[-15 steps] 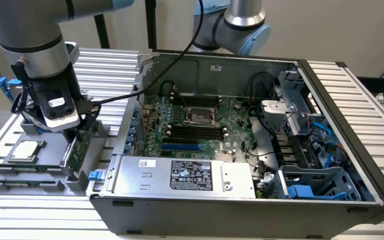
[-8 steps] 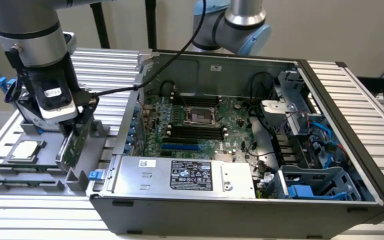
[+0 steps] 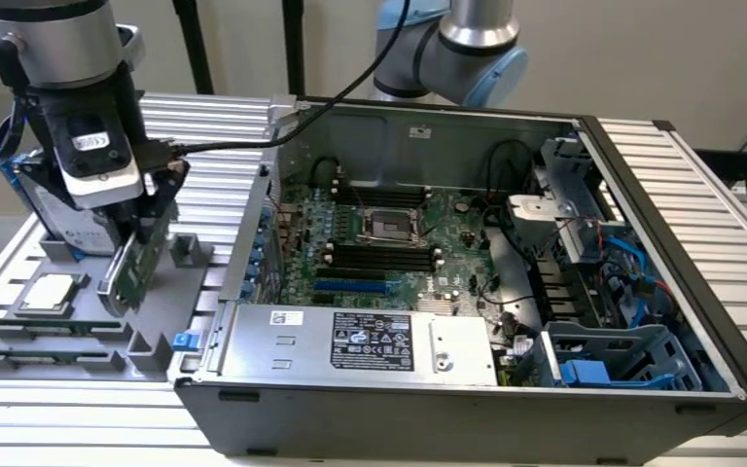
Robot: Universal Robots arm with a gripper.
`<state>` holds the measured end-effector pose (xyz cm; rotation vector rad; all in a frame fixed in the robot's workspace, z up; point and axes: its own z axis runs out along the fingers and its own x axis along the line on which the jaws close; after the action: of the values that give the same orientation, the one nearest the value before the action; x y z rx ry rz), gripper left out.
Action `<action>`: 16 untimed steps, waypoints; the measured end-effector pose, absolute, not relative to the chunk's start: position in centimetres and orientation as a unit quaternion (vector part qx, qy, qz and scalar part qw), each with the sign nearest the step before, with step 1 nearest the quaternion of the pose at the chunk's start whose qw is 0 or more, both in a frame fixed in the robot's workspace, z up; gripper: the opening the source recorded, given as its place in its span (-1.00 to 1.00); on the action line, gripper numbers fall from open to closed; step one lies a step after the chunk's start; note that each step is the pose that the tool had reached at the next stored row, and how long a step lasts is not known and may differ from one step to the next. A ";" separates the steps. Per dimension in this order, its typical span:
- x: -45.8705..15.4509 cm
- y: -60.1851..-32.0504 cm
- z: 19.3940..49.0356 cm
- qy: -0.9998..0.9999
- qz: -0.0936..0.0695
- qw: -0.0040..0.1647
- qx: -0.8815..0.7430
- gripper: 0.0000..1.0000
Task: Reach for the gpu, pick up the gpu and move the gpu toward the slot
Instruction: 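Pick up the gpu and move the gpu toward the slot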
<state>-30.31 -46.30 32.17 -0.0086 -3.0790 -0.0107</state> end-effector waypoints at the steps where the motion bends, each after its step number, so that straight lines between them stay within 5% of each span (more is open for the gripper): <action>1: -30.2 -46.3 32.6 -0.999 -0.003 0.032 -0.003 -0.47; 16: -27.0 -46.3 39.4 -0.999 -0.003 0.033 -0.003 -0.47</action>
<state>-27.03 -46.30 39.42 -0.0089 -3.0750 -0.0107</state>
